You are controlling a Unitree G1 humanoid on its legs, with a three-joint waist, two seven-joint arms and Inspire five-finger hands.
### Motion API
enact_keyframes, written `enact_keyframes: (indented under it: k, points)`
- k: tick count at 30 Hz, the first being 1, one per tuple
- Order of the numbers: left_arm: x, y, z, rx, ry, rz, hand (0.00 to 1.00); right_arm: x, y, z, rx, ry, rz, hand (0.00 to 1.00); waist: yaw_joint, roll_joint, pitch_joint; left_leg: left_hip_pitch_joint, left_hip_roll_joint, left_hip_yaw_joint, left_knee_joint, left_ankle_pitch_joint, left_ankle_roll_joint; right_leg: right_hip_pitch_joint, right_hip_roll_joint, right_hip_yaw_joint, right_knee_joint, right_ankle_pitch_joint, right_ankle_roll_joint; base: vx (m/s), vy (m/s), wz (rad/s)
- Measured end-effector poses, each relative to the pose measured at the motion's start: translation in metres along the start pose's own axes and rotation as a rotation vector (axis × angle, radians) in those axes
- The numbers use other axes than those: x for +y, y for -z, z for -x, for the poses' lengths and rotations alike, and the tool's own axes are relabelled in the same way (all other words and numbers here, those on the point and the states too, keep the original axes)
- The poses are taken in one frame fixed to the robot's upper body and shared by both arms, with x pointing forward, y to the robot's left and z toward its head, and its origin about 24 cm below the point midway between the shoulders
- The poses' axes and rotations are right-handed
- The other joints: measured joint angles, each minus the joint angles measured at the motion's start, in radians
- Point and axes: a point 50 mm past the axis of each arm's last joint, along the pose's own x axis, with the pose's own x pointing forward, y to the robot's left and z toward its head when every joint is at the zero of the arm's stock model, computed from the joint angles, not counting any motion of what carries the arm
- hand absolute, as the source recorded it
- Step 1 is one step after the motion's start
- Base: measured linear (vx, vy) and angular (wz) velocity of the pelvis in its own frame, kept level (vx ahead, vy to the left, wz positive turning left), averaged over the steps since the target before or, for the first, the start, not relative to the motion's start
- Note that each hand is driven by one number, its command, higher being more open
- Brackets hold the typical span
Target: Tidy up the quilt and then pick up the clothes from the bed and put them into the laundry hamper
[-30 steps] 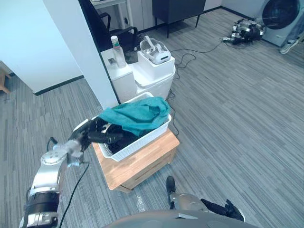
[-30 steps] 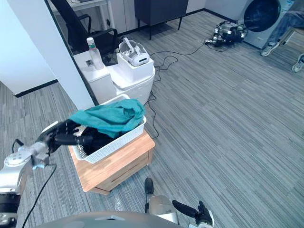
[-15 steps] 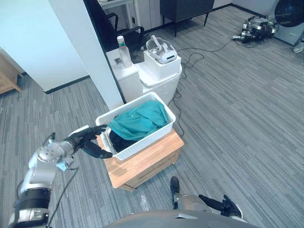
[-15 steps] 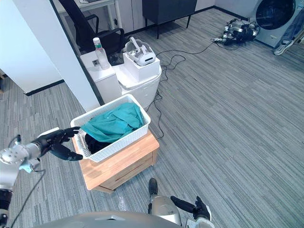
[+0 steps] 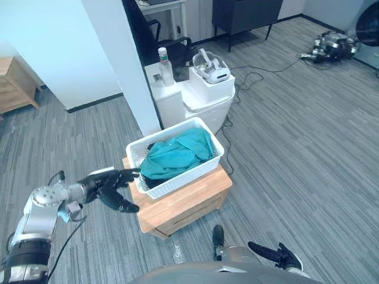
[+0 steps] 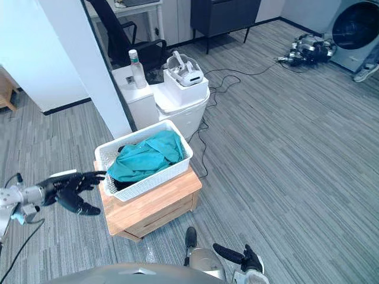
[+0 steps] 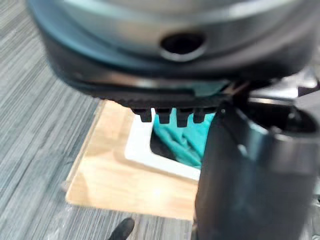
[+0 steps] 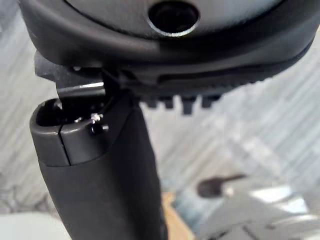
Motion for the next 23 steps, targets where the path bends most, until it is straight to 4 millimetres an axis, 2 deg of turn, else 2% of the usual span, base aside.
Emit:
enact_keyframes:
  k: [2,4,6,7,9,10,12,13,15,17,18,19,21,23]
  points:
    - [-0.01,0.011,-0.002,-0.044,-0.015,0.124,1.0,0.003,-0.005,-0.002,-0.011,-0.008,-0.022,1.0,0.005,0.001,-0.002,-0.01,0.0,-0.021,0.0,0.0,0.0,0.001,-0.007,-0.016,0.0,0.0,0.008,0.02,0.09,0.28]
    - [-0.02,0.022,-0.006,-0.121,-0.081,0.347,1.0,0.005,-0.007,-0.004,-0.004,-0.014,-0.028,1.0,0.024,0.007,-0.006,-0.011,-0.001,-0.031,-0.003,0.0,0.0,0.003,-0.008,-0.024,0.0,-0.002,0.011,0.04,0.114,0.2]
    - [-0.032,0.036,-0.012,-0.235,-0.215,0.668,1.0,0.01,-0.008,-0.007,0.007,-0.022,-0.03,1.0,0.04,0.015,-0.012,-0.012,-0.003,-0.058,-0.014,0.004,0.001,0.011,-0.016,-0.045,0.0,-0.012,0.017,0.05,0.123,0.3]
    - [-0.036,0.04,-0.013,-0.257,-0.247,0.743,1.0,0.011,-0.008,-0.008,0.011,-0.024,-0.031,1.0,0.042,0.016,-0.013,-0.012,-0.004,-0.067,-0.017,0.005,0.002,0.014,-0.018,-0.052,0.0,-0.015,0.02,0.05,0.118,0.37]
    - [-0.054,0.066,-0.016,-0.296,-0.38,1.037,1.0,0.012,-0.006,-0.008,0.029,-0.026,-0.036,1.0,0.052,0.022,-0.017,-0.014,-0.005,-0.097,-0.019,0.005,0.002,0.024,-0.025,-0.073,0.0,-0.021,0.024,0.06,0.129,0.31]
    - [-0.06,0.074,-0.017,-0.293,-0.41,1.105,1.0,0.012,-0.005,-0.008,0.035,-0.027,-0.037,1.0,0.053,0.023,-0.018,-0.013,-0.005,-0.101,-0.019,0.005,0.003,0.027,-0.026,-0.076,0.0,-0.022,0.024,0.06,0.11,0.26]
    - [-0.097,0.11,-0.021,-0.192,-0.518,1.305,1.0,0.013,-0.005,-0.009,0.037,-0.029,-0.05,1.0,0.055,0.022,-0.024,-0.013,-0.006,-0.122,-0.019,0.005,0.003,0.038,-0.032,-0.096,0.0,-0.033,0.035,0.06,0.101,0.27]
    - [-0.108,0.117,-0.022,-0.161,-0.533,1.335,1.0,0.014,-0.004,-0.009,0.04,-0.03,-0.053,1.0,0.055,0.021,-0.025,-0.012,-0.006,-0.122,-0.019,0.005,0.003,0.039,-0.033,-0.097,0.0,-0.034,0.036,0.05,0.087,0.18]
    - [-0.153,0.139,-0.027,-0.036,-0.557,1.467,1.0,0.016,-0.001,-0.009,0.058,-0.037,-0.068,1.0,0.066,0.013,-0.029,-0.013,-0.008,-0.128,-0.019,0.005,0.003,0.041,-0.038,-0.107,0.0,-0.036,0.039,0.04,0.065,0.1]
    - [-0.191,0.149,-0.035,0.086,-0.548,1.557,1.0,0.017,0.002,-0.009,0.073,-0.04,-0.085,1.0,0.079,0.009,-0.031,-0.012,-0.01,-0.142,-0.021,0.005,0.003,0.049,-0.043,-0.121,0.0,-0.04,0.043,0.02,0.065,0.21]
    - [-0.219,0.154,-0.038,0.197,-0.523,1.585,1.0,0.02,0.005,-0.009,0.091,-0.044,-0.095,1.0,0.081,0.003,-0.034,-0.012,-0.01,-0.149,-0.027,0.006,0.004,0.052,-0.044,-0.126,-0.001,-0.042,0.045,0.0,0.049,0.19]
    - [-0.232,0.155,-0.041,0.262,-0.493,1.581,1.0,0.025,0.005,-0.009,0.091,-0.056,-0.098,1.0,0.082,0.0,-0.035,-0.011,-0.01,-0.149,-0.033,0.007,0.005,0.051,-0.044,-0.127,-0.001,-0.043,0.044,-0.01,0.026,0.1]
    - [-0.249,0.154,-0.046,0.332,-0.472,1.582,1.0,0.03,0.004,-0.009,0.086,-0.075,-0.104,1.0,0.081,-0.002,-0.035,-0.011,-0.009,-0.149,-0.035,0.007,0.006,0.05,-0.043,-0.127,-0.001,-0.045,0.042,0.0,0.0,0.0]
    - [-0.246,0.154,-0.049,0.347,-0.458,1.543,1.0,0.031,0.003,-0.01,0.083,-0.076,-0.103,1.0,0.081,0.001,-0.035,-0.012,-0.008,-0.15,-0.037,0.008,0.005,0.05,-0.041,-0.128,-0.001,-0.045,0.041,0.0,0.0,0.0]
